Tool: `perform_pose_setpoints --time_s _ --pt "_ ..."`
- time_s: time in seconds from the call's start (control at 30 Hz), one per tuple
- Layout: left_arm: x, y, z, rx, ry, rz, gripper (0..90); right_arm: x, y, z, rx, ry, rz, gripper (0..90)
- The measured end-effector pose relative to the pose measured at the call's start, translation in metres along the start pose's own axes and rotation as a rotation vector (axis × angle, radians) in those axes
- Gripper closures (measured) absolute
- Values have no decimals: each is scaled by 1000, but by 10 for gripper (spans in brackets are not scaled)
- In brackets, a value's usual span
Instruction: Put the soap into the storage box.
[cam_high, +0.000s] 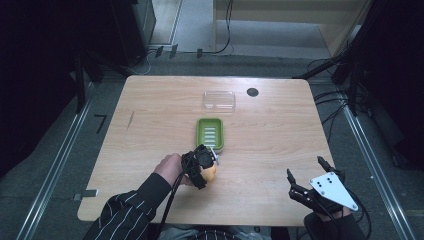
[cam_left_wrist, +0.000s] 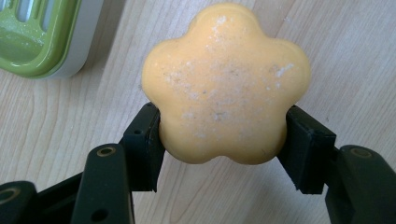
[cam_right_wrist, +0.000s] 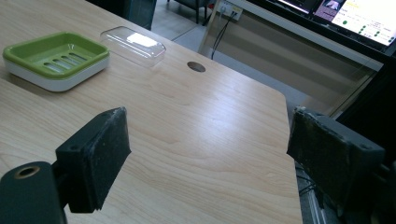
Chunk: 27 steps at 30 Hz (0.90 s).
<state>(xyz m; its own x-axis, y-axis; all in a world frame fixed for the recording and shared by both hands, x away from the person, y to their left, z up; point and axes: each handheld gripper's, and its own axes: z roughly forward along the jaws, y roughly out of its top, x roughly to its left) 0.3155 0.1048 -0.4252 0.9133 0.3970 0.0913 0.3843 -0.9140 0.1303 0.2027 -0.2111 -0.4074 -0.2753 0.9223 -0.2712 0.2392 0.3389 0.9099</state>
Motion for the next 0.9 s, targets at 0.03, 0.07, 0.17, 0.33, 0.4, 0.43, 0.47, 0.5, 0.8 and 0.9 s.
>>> perform_pose_setpoints --time_s 0.03,0.07,0.17,0.33,0.4,0.43,0.47,0.5,0.8,0.9 --pt "0 0 0 5 1 -1 395 0 0 0 0 1 -1 133" --pt "2 1 0 3 3 -2 395 0 0 0 0 1 0 133" --pt "4 2 -1 4 0 -6 395 0 0 0 0 0 0 133" --pt "8 4 -3 -4 5 -1 394 0 0 0 1 1 0 133" --pt "10 4 -4 -11 7 -7 395 0 0 0 1 1 0 134" --pt "10 4 -5 -6 9 -9 395 0 0 0 0 0 0 133" --pt "12 5 -5 -6 8 -4 395 0 0 0 0 0 0 133" --pt "13 5 -5 -7 9 -3 395 0 0 0 0 0 1 133" --pt "22 8 -9 -16 9 -8 395 0 0 0 1 1 1 134" --pt "25 9 -11 -22 11 -9 395 0 0 0 1 1 1 134"
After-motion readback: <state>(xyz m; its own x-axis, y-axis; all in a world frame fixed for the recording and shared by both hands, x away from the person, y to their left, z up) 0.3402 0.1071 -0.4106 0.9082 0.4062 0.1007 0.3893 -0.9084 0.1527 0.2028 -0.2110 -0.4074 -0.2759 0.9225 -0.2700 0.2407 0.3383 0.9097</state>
